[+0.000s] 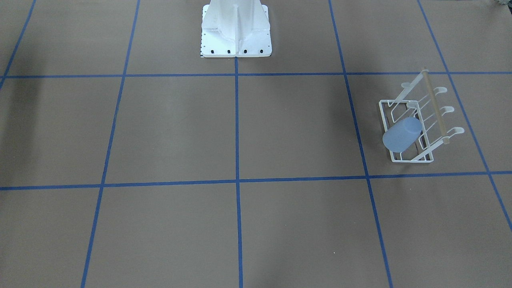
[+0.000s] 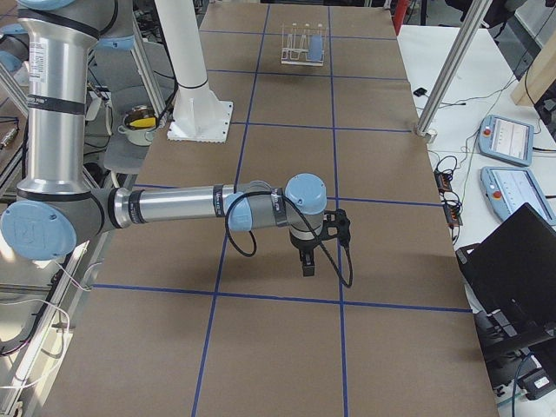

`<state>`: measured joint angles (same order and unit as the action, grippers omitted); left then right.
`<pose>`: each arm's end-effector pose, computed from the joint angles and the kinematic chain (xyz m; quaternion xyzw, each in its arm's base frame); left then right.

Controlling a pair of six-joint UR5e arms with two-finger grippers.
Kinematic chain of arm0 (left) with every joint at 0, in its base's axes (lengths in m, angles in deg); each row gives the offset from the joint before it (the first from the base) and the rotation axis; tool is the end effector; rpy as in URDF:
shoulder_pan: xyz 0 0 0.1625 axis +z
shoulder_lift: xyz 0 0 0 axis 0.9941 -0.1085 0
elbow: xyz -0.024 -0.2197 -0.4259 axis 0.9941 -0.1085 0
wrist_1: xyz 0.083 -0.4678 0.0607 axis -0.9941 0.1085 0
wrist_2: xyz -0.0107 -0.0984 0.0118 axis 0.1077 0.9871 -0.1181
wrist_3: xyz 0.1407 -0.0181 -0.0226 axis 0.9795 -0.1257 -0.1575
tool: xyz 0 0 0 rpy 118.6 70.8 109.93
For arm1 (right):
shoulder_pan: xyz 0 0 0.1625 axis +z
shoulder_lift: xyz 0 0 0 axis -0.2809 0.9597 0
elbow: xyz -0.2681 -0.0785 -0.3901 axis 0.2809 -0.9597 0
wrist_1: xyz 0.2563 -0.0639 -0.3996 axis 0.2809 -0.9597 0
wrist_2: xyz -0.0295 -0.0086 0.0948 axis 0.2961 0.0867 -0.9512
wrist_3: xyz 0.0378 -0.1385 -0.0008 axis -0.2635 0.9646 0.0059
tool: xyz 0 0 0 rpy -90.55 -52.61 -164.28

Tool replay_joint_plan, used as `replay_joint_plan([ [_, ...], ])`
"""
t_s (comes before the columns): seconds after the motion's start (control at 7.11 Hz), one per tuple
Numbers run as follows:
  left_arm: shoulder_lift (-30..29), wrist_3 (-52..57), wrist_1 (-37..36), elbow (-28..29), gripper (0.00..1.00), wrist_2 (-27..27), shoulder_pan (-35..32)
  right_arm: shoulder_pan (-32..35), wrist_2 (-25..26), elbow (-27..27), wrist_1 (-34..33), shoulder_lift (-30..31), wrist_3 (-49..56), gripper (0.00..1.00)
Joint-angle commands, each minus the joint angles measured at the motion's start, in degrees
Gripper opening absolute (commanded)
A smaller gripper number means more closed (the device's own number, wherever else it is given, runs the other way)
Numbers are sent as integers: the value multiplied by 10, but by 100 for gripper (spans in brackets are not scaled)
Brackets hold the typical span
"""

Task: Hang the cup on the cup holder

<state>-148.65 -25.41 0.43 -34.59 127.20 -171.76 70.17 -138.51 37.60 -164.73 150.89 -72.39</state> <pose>-0.0106 -0.5358 0.6343 0.0716 0.3941 0.0396 0.9154 -0.0042 -0.5186 0.6663 0.0608 -0.4039 -0.0484 0.9115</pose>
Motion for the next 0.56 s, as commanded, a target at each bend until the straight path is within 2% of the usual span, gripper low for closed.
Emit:
replay_joint_plan([
  [0.0,-1,-1,0,2,99,0,3,0,-12,3,-2,0,0,100],
  [0.42,-8,-2,-2,-12,99,-1,3,-2,-10,3,-2,-3,-1,100],
])
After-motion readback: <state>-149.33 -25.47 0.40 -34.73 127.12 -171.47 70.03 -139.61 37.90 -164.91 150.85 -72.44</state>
